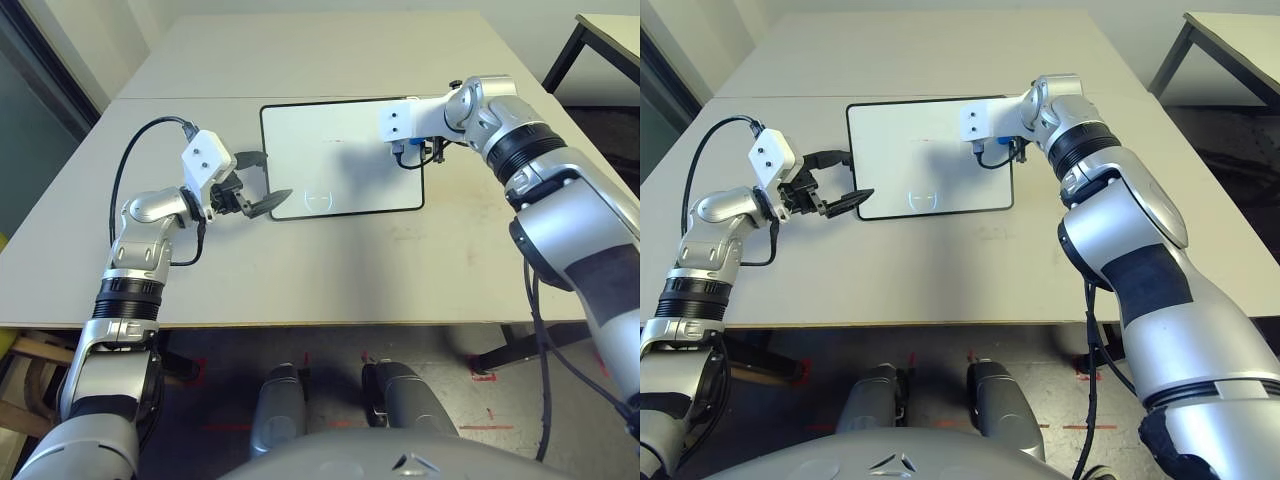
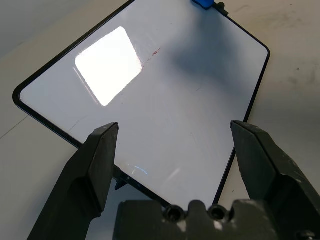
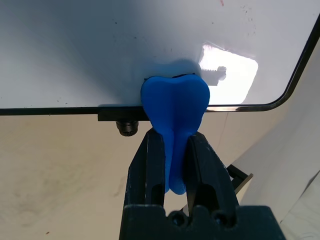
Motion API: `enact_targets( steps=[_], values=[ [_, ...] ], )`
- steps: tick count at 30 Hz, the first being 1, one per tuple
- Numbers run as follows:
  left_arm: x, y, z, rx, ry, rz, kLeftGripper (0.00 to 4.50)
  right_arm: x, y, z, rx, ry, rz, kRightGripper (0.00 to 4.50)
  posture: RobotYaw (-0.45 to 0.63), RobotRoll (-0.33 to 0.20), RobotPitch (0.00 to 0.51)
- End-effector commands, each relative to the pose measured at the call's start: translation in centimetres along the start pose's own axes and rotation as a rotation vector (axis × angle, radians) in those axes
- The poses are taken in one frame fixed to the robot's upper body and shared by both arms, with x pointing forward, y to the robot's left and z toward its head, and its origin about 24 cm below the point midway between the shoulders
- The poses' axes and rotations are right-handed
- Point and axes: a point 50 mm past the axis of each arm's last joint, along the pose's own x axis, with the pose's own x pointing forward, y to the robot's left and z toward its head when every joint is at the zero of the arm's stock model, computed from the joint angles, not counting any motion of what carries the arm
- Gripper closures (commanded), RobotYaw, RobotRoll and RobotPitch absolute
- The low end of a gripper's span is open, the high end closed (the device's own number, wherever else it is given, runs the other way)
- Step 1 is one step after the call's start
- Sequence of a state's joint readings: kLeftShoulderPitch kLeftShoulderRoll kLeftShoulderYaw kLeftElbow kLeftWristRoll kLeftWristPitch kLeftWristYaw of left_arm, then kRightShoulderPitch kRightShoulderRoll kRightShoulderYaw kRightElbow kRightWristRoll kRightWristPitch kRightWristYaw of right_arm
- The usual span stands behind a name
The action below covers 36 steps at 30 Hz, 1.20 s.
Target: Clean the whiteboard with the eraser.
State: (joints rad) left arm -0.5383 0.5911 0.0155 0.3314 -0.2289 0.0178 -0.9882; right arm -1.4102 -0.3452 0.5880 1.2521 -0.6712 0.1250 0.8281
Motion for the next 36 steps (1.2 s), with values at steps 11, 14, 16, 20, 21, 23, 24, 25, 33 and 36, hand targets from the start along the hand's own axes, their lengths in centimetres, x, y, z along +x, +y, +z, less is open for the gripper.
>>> enact_targets(
  steps=[11, 14, 16, 20, 21, 23, 24, 25, 33, 36],
  values=[
    [1.0, -0.4, 0.0, -0.002, -0.007, -0.030, 0.00, -4.6, -2.7, -0.2, 0.347, -0.264, 0.131, 4.13, -0.10, 0.000, 0.074],
    [1.4, -0.6, 0.0, -0.010, -0.021, -0.034, 0.00, -5.2, -2.9, -2.2, 0.516, -0.243, 0.151, 4.13, -0.12, 0.000, 0.079],
    [1.5, -0.7, 0.0, -0.014, -0.027, -0.035, 0.00, -5.5, -2.9, -3.3, 0.601, -0.226, 0.152, 4.13, -0.12, 0.000, 0.084],
    [2.0, -1.1, -0.3, -0.032, -0.041, -0.037, 0.00, -5.3, -1.4, -8.6, 0.904, -0.069, 0.170, 4.13, -0.14, 0.000, 0.092],
    [2.1, -1.2, -0.4, -0.034, -0.044, -0.037, 0.00, -5.2, -1.0, -9.2, 0.936, -0.041, 0.178, 4.13, -0.14, 0.000, 0.094],
    [2.2, -1.3, -0.5, -0.041, -0.049, -0.036, 0.00, -4.5, 0.5, -11.0, 1.019, 0.033, 0.193, 4.13, -0.15, 0.000, 0.095],
    [2.3, -1.4, -0.5, -0.043, -0.050, -0.035, 0.00, -4.2, 1.3, -11.7, 1.065, 0.064, 0.197, 4.13, -0.14, 0.000, 0.098],
    [2.3, -1.4, -0.6, -0.045, -0.051, -0.034, 0.00, -3.8, 2.0, -12.2, 1.111, 0.089, 0.202, 4.13, -0.14, 0.000, 0.098],
    [2.0, -1.6, -0.8, -0.049, -0.047, -0.017, 0.00, -1.5, 5.7, -12.4, 1.387, 0.151, 0.258, 4.13, -0.11, 0.000, 0.102],
    [1.7, -1.6, -0.9, -0.049, -0.044, -0.010, 0.00, -1.0, 6.3, -12.0, 1.429, 0.150, 0.269, 4.13, -0.10, 0.000, 0.102]
  ],
)
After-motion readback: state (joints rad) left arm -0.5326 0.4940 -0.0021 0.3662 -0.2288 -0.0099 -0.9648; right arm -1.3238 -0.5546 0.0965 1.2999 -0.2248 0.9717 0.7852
